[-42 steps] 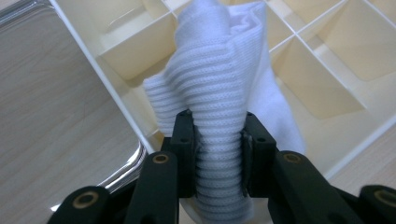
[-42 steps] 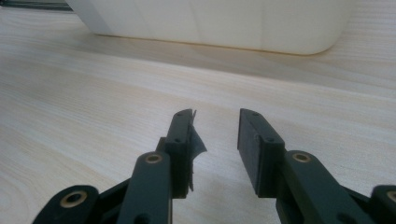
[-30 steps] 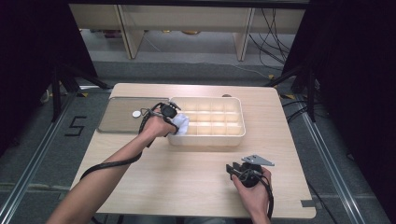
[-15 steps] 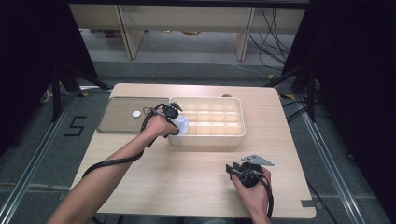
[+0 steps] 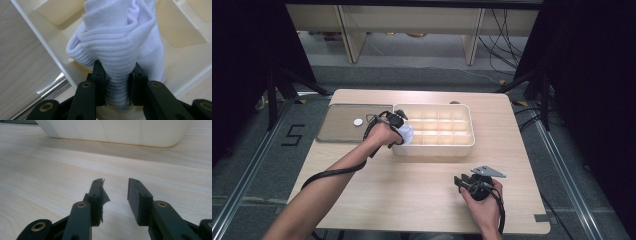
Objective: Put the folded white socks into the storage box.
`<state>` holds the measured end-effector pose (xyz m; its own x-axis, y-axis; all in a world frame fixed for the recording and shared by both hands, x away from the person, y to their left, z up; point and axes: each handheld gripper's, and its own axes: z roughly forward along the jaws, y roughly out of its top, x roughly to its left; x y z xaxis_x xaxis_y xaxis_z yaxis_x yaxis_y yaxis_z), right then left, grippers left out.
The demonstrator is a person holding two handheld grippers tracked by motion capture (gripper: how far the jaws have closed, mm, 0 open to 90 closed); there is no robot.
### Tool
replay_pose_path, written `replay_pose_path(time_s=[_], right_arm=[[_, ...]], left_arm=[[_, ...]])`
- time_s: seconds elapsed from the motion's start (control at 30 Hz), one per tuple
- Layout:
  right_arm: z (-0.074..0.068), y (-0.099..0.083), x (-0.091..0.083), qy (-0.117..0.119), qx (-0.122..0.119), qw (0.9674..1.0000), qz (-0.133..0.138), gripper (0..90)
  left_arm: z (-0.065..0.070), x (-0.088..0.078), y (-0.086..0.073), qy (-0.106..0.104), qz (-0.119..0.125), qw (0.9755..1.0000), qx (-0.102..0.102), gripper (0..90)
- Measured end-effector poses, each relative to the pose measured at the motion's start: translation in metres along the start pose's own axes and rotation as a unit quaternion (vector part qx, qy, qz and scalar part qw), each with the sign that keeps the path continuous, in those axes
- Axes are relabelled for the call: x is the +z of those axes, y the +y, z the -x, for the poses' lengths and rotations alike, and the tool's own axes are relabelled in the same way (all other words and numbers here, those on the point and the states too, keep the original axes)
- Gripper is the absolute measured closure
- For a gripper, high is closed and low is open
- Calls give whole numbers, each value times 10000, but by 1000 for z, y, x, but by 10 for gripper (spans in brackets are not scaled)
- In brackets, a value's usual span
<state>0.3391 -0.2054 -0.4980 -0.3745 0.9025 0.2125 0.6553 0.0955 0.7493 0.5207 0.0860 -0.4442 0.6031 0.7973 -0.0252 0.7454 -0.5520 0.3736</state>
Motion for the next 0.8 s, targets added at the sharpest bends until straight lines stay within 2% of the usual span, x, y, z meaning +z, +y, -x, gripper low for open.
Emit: replay_pose_path(time_s=[0.03,0.07,0.13,0.23,0.27,0.3,0.33,0.4,0.43,0.47,0.5,0.6,0.63,0.7,0.8], right_arm=[[0,0,-1,21,7,10000,-29,653],[-1,0,-1,36,7,10000,-32,651],[0,1,-1,-2,-3,10000,-39,648],[0,1,-2,-27,16,10000,-5,642],[0,2,-2,-25,24,10000,-2,641],[0,1,-1,-23,44,10000,24,639],[-1,2,-2,-43,65,10000,-8,638],[0,1,-2,6,67,10000,1,636],[0,1,-2,58,45,10000,31,635],[0,1,-2,46,39,10000,42,635],[0,1,-2,56,43,10000,37,635],[0,2,-1,-47,27,10000,25,634],[0,2,-2,15,29,10000,37,633],[0,2,-3,98,82,9999,17,633],[0,2,-2,15,56,10000,26,633]], left_arm=[[0,0,0,-19,7,10000,8,703],[1,-1,-1,-76,37,9999,-148,696],[-1,-2,-1,-126,134,9998,-117,676],[1,-7,0,-217,261,9989,-311,606],[0,-9,0,-239,283,9989,-304,584],[-3,-11,1,-208,324,9991,-147,554],[-3,-12,1,-229,362,9990,-157,536],[-1,-14,1,-257,472,9980,-345,498],[-3,-16,2,-216,502,9982,-230,484],[-3,-17,3,-218,554,9978,-307,474],[-4,-18,4,-205,580,9979,-222,471],[-3,-20,6,-222,682,9968,-346,463],[-4,-21,7,-222,714,9968,-274,463],[-4,-22,8,-203,827,9958,-347,474],[-3,-22,10,-138,889,9957,-238,560]])
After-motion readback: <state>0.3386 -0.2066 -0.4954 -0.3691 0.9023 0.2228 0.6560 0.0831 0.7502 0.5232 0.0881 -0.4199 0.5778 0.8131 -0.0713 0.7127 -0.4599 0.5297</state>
